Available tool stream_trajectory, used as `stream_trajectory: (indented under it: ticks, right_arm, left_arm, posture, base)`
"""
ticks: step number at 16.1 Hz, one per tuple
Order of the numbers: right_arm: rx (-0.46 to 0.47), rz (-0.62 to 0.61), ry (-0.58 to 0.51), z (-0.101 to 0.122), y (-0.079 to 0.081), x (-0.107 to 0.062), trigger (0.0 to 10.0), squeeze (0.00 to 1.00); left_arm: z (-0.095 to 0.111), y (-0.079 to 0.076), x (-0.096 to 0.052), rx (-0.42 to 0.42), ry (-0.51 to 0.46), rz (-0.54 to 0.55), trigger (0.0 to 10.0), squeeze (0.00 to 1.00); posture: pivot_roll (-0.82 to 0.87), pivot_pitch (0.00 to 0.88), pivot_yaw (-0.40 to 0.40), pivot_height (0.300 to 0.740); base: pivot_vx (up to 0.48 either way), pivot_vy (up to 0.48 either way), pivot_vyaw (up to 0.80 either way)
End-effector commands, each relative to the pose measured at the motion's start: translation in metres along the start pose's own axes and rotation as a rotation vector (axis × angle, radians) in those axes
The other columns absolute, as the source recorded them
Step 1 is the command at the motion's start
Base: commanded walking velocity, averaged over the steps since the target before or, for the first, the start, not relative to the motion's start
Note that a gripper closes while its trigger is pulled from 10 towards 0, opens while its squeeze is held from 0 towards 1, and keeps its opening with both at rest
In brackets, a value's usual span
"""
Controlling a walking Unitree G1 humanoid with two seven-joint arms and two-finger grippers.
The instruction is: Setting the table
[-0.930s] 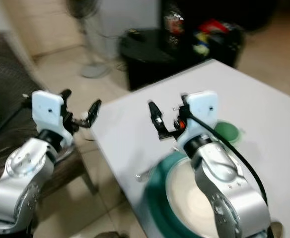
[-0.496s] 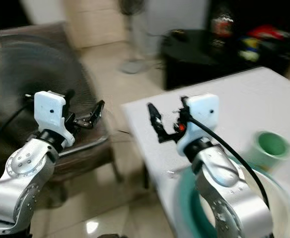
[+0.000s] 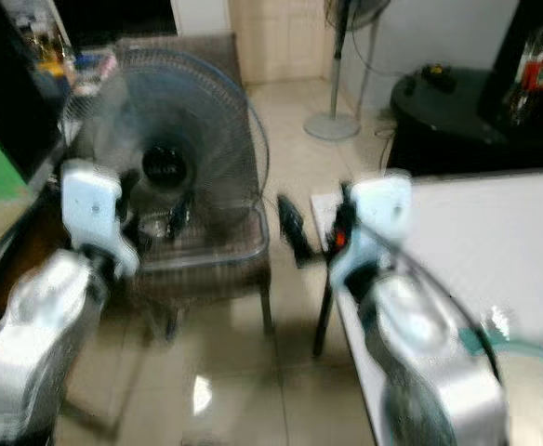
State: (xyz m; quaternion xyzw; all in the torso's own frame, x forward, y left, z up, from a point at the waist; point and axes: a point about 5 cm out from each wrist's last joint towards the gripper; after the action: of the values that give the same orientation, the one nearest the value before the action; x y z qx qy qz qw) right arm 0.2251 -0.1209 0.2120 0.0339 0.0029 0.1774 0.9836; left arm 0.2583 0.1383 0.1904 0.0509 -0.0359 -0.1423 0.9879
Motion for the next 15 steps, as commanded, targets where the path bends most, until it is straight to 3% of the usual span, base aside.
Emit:
stream_trajectory:
  ticks: [1, 11, 15]
  right_arm:
    - [0.002, 0.009, 0.008, 0.0, 0.0, 0.001, 10.0, 0.0]
    - [-0.087, -0.001, 0.108, -0.023, -0.009, 0.008, 10.0, 0.0]
    - [-0.063, -0.013, 0.113, -0.027, -0.013, 0.008, 10.0, 0.0]
  left_arm:
    - [0.0, 0.0, 0.0, -0.005, 0.009, -0.001, 10.0, 0.0]
    - [-0.002, 0.008, -0.002, 0.016, 0.034, 0.04, 10.0, 0.0]
    - [-0.004, 0.011, -0.002, 0.016, 0.044, 0.045, 10.0, 0.0]
  posture:
    - [0.05, 0.0, 0.059, 0.74]
    - [0.09, 0.0, 0.035, 0.74]
    - [0.09, 0.0, 0.037, 0.74]
  base:
    - [0.0, 0.0, 0.0]
    - [0.0, 0.0, 0.0]
    - [0.0, 0.127, 0.0]
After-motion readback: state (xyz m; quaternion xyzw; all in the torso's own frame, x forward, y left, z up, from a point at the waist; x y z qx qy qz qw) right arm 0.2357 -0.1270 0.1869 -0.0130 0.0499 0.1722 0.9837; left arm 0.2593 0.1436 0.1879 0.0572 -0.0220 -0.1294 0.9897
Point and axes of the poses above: a point about 5 cm out from each wrist's last joint towards the gripper, its own x axis pointing out of the wrist towards the gripper, its own z axis along the axis of the wrist's last joint, y = z × x
